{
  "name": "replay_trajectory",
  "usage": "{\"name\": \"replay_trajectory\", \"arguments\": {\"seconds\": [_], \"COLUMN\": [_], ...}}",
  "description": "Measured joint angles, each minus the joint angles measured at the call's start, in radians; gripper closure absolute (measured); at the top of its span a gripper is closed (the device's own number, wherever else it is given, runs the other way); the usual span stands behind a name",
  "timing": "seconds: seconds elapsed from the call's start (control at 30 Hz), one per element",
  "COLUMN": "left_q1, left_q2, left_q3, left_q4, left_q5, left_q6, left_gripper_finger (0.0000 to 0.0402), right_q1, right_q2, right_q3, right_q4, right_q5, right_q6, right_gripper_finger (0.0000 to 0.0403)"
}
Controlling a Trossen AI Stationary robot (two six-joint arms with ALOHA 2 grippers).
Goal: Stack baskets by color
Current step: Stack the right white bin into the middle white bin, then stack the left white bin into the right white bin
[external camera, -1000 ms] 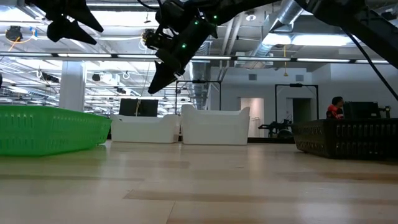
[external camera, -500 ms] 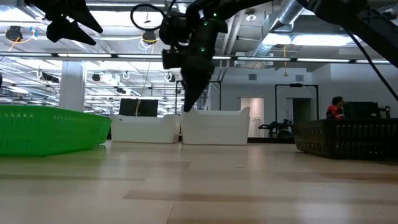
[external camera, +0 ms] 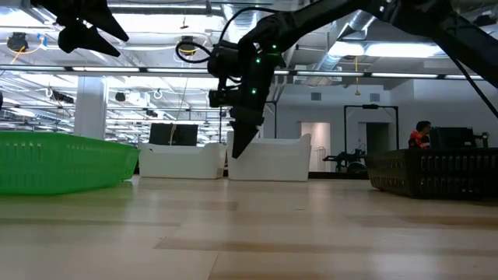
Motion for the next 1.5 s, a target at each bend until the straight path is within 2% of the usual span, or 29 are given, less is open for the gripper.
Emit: {"name": "replay_trajectory", "arguments": {"seconds": [0.37,0.53,0.7,0.87,0.97,1.1,1.27,1.5], "left_q1": [0.000,0.000,0.000,0.000,0.000,0.000,0.000,0.000], "left_q2": [0.000,0.000,0.000,0.000,0.000,0.000,0.000,0.000], "left_q3": [0.000,0.000,0.000,0.000,0.000,0.000,0.000,0.000], "left_q4": [0.000,0.000,0.000,-0.001,-0.001,-0.008,-0.025,-0.027], "left_q5": [-0.002,-0.003,-0.003,-0.003,-0.003,-0.003,-0.002,-0.003], "left_q6": [0.000,0.000,0.000,0.002,0.005,0.004,0.000,-0.010], "left_gripper_finger": [0.0145,0.0145,0.0145,0.0145,0.0145,0.0145,0.0145,0.0145], "right_q1": [-0.048,-0.015,0.055,0.105,0.098,0.071,0.036,0.023], "right_q2": [0.000,-0.007,-0.013,-0.014,-0.003,0.023,0.062,0.108], "right_q3": [0.000,0.005,0.072,0.084,0.085,0.085,0.086,0.081], "right_q4": [0.092,0.080,0.117,0.288,0.389,0.438,0.443,0.358], "right_q5": [0.064,0.064,0.063,0.059,0.060,0.059,0.034,0.030], "right_q6": [0.010,0.019,-0.052,-0.169,-0.214,-0.215,-0.183,-0.161], "right_gripper_finger": [0.0240,0.0240,0.0240,0.0239,0.0230,0.0206,0.0184,0.0188]}}
